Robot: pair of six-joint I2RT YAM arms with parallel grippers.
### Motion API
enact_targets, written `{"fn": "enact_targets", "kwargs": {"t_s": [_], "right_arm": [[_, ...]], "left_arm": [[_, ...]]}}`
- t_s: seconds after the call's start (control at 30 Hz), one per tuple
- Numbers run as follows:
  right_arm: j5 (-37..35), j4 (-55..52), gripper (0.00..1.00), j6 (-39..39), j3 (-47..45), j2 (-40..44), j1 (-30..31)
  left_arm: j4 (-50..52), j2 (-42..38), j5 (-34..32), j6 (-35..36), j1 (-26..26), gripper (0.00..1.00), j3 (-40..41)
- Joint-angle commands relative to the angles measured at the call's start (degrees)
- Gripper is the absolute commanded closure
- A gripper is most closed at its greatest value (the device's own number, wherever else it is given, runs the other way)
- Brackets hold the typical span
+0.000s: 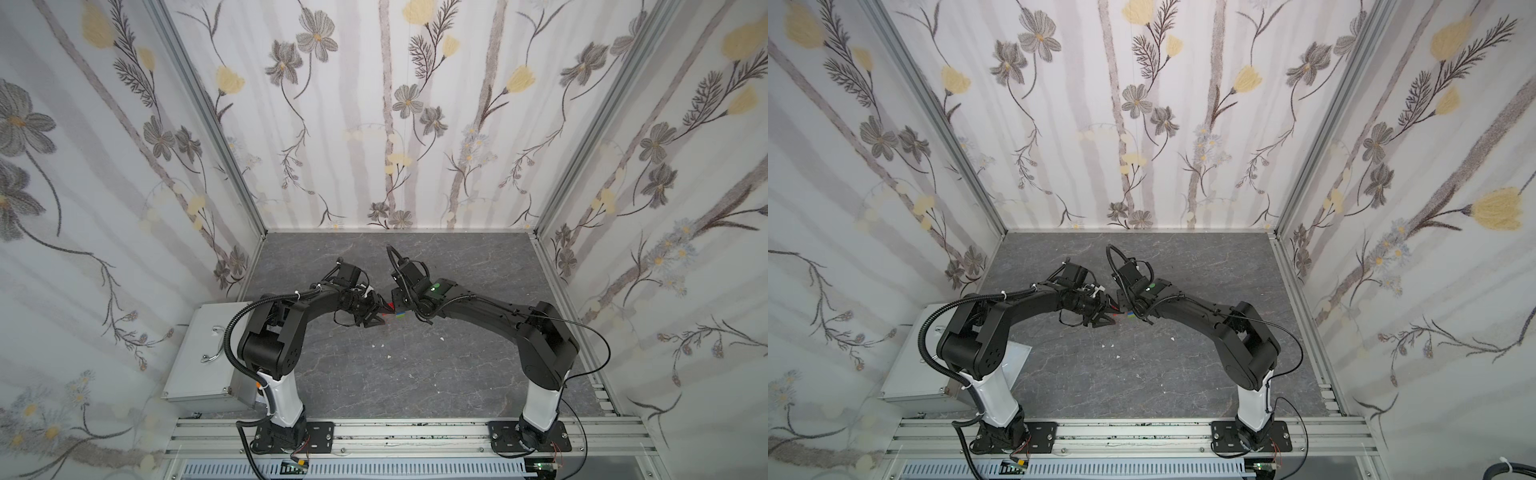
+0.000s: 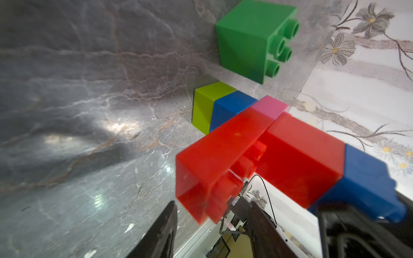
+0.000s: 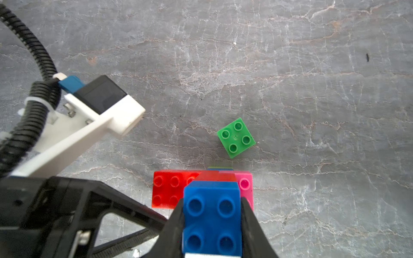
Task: Assemble the number 4 with lego
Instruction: Assemble the lego brick with the lego brick.
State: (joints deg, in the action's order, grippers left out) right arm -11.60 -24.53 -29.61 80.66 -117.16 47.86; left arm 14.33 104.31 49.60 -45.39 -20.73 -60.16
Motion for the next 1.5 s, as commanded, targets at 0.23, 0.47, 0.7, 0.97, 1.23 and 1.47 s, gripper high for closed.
{"fn": "enact_targets", "kwargs": {"t_s": [0.23, 0.47, 0.7, 0.97, 1.23, 1.47], "right_arm": [[3.7, -25.5, 1.00, -5.6, -4.1, 4.1, -1.6], [0.3, -25.3, 1.00, -7.7, -8.1, 8.2, -2.4], [0.3, -24.2, 0.92, -6.8, -10.3, 10.8, -3.1], [4.0, -19.9, 0.78, -6.2, -8.8, 10.3, -2.3], [3.3, -20.1, 0.56, -5.7, -6.7, 11.5, -2.4], [3.0, -19.1, 0.42, -5.5, -5.3, 14.0, -2.7]], "left_arm": [[6.3, -8.5, -5.6, 8.7, 0.2, 0.18, -1.2], [15.7, -7.1, -20.2, 14.1, -2.6, 0.11, -6.7], [16.5, -3.0, -27.2, 19.1, -6.3, 0.00, -12.7], [15.0, 0.2, -29.9, 23.5, -6.3, 0.00, -15.5], [10.6, 2.6, -27.4, 30.4, -6.3, 0.00, -16.4], [9.4, 4.9, -26.6, 37.3, -6.3, 0.00, -18.5]]}}
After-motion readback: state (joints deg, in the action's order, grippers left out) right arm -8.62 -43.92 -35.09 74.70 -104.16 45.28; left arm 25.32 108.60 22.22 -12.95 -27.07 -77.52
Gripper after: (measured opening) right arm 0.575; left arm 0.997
